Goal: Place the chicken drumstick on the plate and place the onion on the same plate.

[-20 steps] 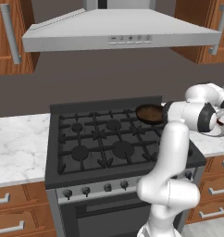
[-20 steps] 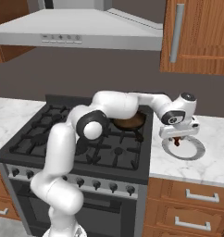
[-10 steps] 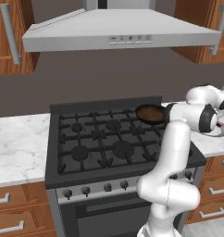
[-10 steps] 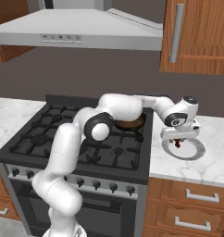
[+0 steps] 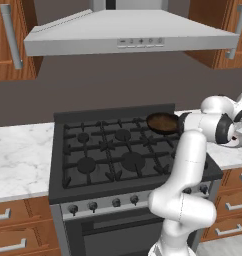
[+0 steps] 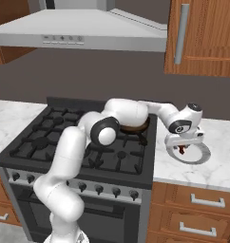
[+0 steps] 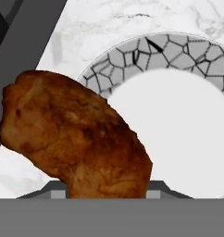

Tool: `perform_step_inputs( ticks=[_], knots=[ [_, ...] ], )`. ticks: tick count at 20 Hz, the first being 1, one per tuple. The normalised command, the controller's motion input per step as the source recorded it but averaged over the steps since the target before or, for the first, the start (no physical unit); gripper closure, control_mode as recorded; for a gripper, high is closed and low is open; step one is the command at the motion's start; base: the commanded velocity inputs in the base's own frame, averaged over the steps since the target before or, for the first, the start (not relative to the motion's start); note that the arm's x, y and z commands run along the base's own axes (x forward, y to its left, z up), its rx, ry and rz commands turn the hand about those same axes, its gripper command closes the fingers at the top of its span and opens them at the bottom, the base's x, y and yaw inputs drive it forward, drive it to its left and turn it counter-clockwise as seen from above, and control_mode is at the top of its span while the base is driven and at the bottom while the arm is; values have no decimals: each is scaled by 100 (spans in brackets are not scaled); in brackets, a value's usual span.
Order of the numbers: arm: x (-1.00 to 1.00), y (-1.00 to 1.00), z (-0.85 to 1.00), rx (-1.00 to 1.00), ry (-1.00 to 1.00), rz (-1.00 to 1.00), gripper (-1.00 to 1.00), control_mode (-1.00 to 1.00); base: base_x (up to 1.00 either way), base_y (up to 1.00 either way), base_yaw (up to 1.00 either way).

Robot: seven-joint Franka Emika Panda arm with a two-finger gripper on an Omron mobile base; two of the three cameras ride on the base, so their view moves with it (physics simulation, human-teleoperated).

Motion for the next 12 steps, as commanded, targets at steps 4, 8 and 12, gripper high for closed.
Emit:
perform_step_inputs(
  ticks=[4, 8, 12],
  knots=[
    [36, 0, -20, 0, 1, 0, 100, -100, 0, 0, 0],
    [27, 0, -17, 0, 4, 0, 100, -100, 0, 0, 0],
    [1, -10, -9, 0, 1, 0, 100, -100, 0, 0, 0]
  ],
)
